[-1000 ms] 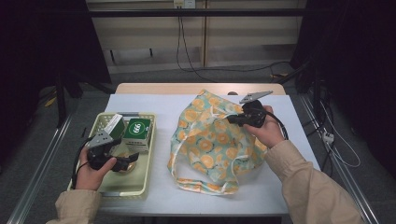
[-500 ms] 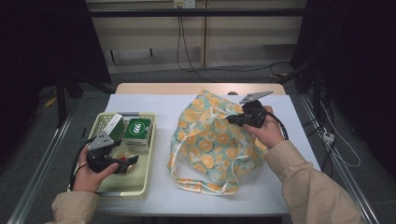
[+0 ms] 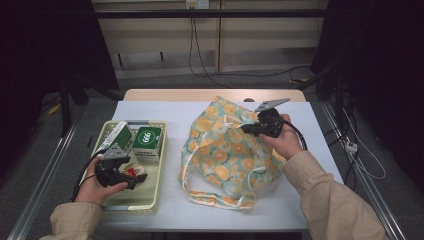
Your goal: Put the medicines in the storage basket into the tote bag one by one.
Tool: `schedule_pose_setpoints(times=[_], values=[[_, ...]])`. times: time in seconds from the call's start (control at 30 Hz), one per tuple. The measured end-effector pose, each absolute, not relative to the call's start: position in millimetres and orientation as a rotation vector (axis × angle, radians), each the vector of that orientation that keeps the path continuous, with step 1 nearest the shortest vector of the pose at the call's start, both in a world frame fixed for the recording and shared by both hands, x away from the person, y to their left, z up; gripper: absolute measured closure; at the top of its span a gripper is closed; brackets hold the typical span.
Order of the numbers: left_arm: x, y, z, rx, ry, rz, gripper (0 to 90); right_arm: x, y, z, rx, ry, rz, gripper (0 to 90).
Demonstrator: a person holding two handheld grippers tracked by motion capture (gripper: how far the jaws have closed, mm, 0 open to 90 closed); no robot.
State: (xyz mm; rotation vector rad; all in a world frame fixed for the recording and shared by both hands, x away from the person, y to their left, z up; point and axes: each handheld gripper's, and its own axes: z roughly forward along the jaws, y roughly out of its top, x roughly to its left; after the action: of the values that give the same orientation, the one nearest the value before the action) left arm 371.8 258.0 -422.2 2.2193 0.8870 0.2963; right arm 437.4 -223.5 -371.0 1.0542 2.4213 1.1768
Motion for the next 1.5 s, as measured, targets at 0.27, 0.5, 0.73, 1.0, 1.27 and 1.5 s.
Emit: schedule_pose_setpoints(times=[0.27, 0.5, 0.73, 1.0, 1.27, 1.5], values=[[376.6, 255.5, -430.6, 2.315, 0.897, 0.280, 10.3, 437.6, -223.5, -372.5, 1.053, 2.425, 1.175, 90.0], [376.7, 253.7, -434.0, 2.367, 0.912, 0.312, 17.1, 436.4, -225.0, -371.8, 1.055, 2.421, 1.179, 90.0], [377.4, 252.5, -432.1, 2.365, 0.946, 0.289, 20.5, 435.2, -226.5, -371.7, 1.056, 2.417, 1.178, 90.0], [379.2, 244.8, -410.8, 2.244, 0.961, 0.287, 20.7, 435.0, -226.3, -372.0, 1.056, 2.417, 1.186, 90.0], [375.9, 226.5, -378.8, 2.178, 0.934, 0.276, 20.7, 434.7, -226.2, -372.6, 1.057, 2.419, 1.188, 90.0], [374.3, 203.2, -351.2, 2.137, 0.847, 0.262, 20.7, 434.9, -223.7, -373.2, 1.051, 2.425, 1.190, 90.0]])
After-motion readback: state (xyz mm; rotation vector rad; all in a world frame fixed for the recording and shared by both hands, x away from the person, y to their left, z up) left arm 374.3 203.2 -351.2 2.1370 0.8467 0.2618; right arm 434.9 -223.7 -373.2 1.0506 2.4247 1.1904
